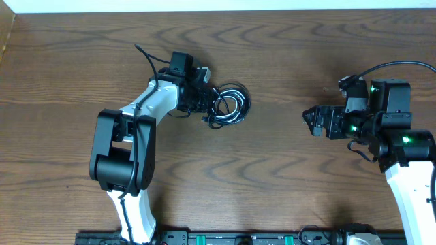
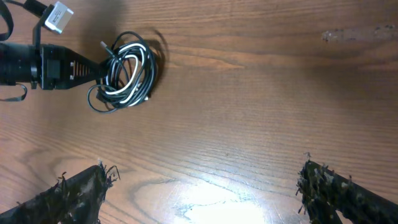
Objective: Untangle cables
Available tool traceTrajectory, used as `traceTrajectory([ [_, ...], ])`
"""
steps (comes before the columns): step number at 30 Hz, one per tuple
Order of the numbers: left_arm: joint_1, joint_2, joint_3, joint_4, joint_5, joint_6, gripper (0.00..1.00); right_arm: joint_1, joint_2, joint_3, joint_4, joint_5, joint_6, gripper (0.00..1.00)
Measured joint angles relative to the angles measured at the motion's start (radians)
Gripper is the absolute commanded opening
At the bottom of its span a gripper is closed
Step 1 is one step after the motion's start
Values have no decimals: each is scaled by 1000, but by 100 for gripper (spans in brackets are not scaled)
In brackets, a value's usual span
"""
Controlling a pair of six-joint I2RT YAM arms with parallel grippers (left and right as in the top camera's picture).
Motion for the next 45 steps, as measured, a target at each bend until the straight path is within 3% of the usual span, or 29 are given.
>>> traceTrajectory([
  [10, 0, -43, 0, -10, 6, -31, 8, 0, 0, 0, 0, 0, 0, 96],
  [22, 0, -381, 0, -9, 94, -154, 7, 0, 0, 0, 37, -18, 35, 94],
  [35, 0, -414, 0, -6, 257, -301, 8, 0, 3, 0, 184, -118, 117, 88],
  [45, 0, -414, 0, 80, 388, -422, 7, 71, 95, 0, 299, -130, 190, 66],
])
